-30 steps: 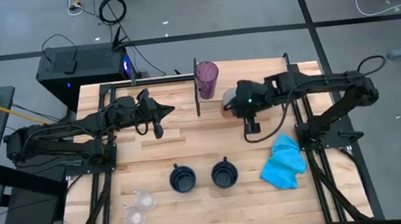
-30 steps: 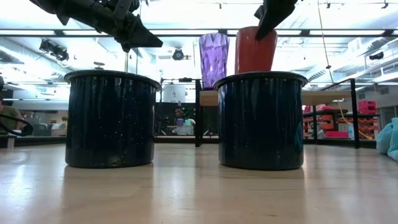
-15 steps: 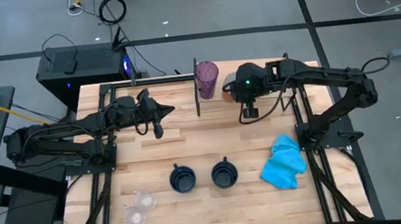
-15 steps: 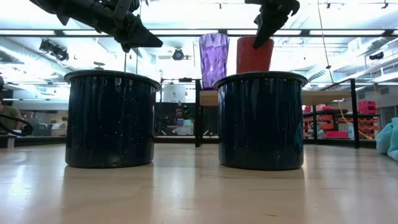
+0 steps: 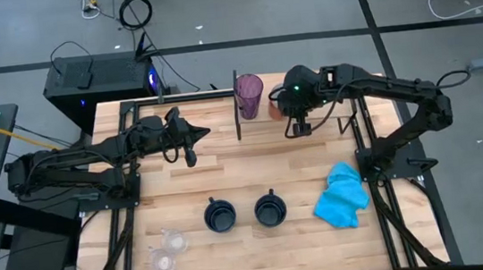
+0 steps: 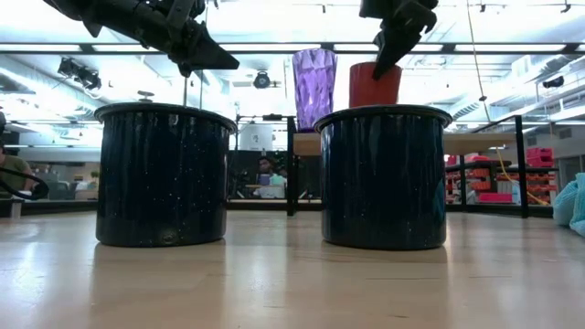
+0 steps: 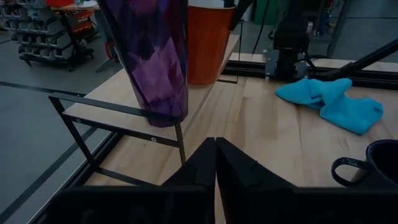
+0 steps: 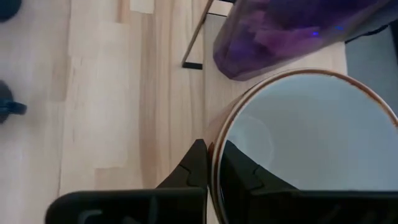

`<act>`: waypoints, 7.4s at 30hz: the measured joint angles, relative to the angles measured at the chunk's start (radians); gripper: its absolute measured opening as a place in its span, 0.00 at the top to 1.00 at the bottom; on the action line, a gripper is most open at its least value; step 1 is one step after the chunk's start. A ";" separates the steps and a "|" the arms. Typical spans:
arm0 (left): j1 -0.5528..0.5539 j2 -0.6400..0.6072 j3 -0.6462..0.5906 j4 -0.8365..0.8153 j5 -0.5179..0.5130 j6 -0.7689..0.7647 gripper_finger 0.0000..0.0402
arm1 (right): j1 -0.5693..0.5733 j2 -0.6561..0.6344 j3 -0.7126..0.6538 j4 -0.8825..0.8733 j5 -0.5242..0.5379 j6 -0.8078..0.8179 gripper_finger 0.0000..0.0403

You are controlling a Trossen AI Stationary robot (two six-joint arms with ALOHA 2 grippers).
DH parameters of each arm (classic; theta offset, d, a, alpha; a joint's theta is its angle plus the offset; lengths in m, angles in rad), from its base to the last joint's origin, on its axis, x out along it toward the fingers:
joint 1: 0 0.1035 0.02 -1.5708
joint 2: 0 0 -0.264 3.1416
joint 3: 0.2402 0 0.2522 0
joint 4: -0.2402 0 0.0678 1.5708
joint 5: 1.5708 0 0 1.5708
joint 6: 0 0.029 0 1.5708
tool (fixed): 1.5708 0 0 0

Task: Stack small to large cups/mugs on shelf
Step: Put the orange mug on the shelf

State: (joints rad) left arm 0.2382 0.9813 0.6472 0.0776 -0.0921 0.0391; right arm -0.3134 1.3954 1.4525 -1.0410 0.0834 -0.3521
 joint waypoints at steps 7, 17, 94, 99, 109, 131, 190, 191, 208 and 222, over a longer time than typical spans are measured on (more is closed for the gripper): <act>0.000 0.000 0.000 0.000 0.000 0.000 0.95 | -0.017 0.001 0.000 0.002 -0.007 -0.015 0.94; 0.000 0.000 0.000 0.000 0.000 0.000 0.95 | -0.027 0.001 0.000 0.008 -0.003 -0.027 0.86; 0.000 0.000 0.000 -0.001 0.000 -0.002 0.95 | -0.323 -0.124 -0.151 0.006 0.113 0.168 0.51; 0.000 0.000 0.000 0.000 0.000 -0.002 0.97 | -0.379 -0.103 -0.152 0.047 0.029 0.167 0.54; 0.000 0.000 0.000 0.000 0.000 -0.002 0.94 | -0.387 -0.080 -0.152 0.109 0.016 0.166 0.59; 0.000 0.000 0.000 -0.001 0.000 -0.002 0.95 | -0.387 -0.080 -0.152 0.143 0.016 0.113 0.59; 0.000 0.000 0.000 -0.024 0.000 -0.027 0.96 | -0.332 -0.357 -0.615 0.453 -0.210 -0.001 0.51; 0.000 0.000 0.000 -0.024 0.000 -0.027 0.96 | -0.332 -0.353 -0.615 0.455 -0.214 -0.006 0.51; 0.000 0.000 0.000 -0.023 0.000 -0.026 0.96 | -0.331 -0.341 -0.615 0.526 -0.227 -0.010 0.59; 0.000 0.000 0.000 -0.021 0.000 -0.026 0.95 | -0.331 -0.262 -0.613 0.597 -0.258 -0.011 0.63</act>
State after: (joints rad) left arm 0.2382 0.9817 0.6472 0.0563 -0.0920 0.0135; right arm -0.6445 1.1330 0.8394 -0.4442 -0.1745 -0.3631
